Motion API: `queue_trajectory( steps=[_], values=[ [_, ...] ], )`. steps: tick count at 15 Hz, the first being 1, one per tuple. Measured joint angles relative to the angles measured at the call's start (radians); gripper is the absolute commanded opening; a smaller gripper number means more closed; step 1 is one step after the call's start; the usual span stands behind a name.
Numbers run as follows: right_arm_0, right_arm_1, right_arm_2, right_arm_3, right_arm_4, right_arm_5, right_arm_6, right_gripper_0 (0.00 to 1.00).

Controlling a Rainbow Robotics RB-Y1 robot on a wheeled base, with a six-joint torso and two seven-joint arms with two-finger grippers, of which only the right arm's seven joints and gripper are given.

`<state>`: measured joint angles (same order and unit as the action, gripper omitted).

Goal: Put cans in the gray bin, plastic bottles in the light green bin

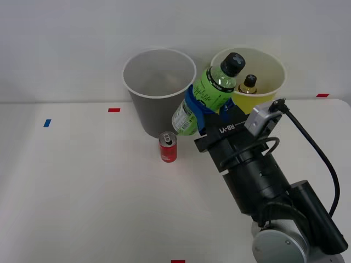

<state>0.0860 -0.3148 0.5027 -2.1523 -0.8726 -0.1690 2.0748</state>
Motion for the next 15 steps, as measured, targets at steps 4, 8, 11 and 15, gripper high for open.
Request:
queue_trajectory(
  steps=[4,8,11,15],
  values=[
    [-0.092,0.065,-0.112,0.0,-0.027,0.128,-0.016,0.0],
    [-0.145,0.119,-0.238,0.001,-0.03,0.279,-0.02,0.0],
    [-0.17,0.192,-0.309,0.0,-0.019,0.373,-0.015,0.0],
    [-0.211,0.294,-0.407,0.0,0.11,0.55,-0.016,0.0]
  ],
)
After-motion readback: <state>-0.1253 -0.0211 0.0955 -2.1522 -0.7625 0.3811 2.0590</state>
